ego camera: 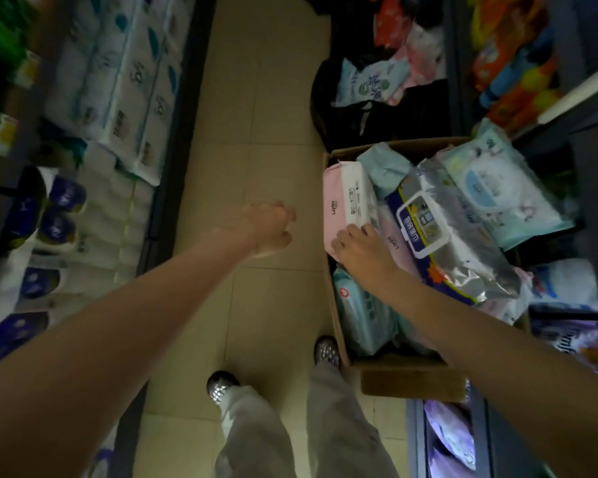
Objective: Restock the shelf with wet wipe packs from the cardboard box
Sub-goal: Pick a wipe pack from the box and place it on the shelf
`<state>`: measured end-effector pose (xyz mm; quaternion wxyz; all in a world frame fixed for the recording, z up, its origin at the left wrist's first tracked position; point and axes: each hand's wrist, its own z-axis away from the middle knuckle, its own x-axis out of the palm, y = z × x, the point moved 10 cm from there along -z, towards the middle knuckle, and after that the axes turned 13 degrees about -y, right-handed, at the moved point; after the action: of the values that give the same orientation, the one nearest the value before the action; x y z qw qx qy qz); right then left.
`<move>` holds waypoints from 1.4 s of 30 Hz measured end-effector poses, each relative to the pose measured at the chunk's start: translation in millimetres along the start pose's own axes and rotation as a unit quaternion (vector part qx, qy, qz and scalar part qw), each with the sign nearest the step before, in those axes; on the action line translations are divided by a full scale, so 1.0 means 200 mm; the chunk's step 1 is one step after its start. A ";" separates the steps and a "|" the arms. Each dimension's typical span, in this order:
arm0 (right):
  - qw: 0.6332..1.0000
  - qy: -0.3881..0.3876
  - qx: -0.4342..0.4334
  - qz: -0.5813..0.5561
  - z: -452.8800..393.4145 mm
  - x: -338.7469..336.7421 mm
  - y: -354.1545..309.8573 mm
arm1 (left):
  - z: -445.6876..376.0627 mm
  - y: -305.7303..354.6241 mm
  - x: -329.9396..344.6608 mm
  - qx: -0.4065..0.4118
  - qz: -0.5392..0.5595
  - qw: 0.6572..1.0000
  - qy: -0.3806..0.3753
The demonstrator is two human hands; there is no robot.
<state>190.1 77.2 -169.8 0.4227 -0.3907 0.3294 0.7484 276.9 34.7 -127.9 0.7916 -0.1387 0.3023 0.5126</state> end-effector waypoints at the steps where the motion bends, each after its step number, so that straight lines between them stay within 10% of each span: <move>1: 1.000 -0.011 -0.016 0.004 0.02 -0.01 -0.01 | 0.01 0.00 -0.01 0.001 0.002 1.000 0.009; 5: 0.992 -0.074 -0.006 -0.106 -0.02 -0.10 0.07 | 0.09 0.02 -0.12 0.024 -0.026 0.998 0.061; 19: 0.885 0.137 -0.219 -0.387 0.18 -1.88 -0.19 | 0.83 -0.75 -0.37 0.049 0.035 0.985 0.161; 23: 0.862 0.186 -0.314 -0.352 0.29 -2.54 -0.67 | 1.42 -1.21 -0.57 0.108 0.242 0.900 0.348; 35: 0.692 0.370 -0.557 -0.272 1.07 -4.28 -1.96 | 3.40 -2.26 -0.62 -0.001 0.260 0.699 0.666; 42: 0.553 0.329 -0.698 -0.313 1.21 -4.62 -2.34 | 3.88 -2.46 -0.52 -0.029 0.283 0.705 0.650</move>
<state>844.4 128.5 666.4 0.0874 -0.8605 -0.3238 0.3834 949.0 155.8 496.8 0.2126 -0.3684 0.7519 0.5038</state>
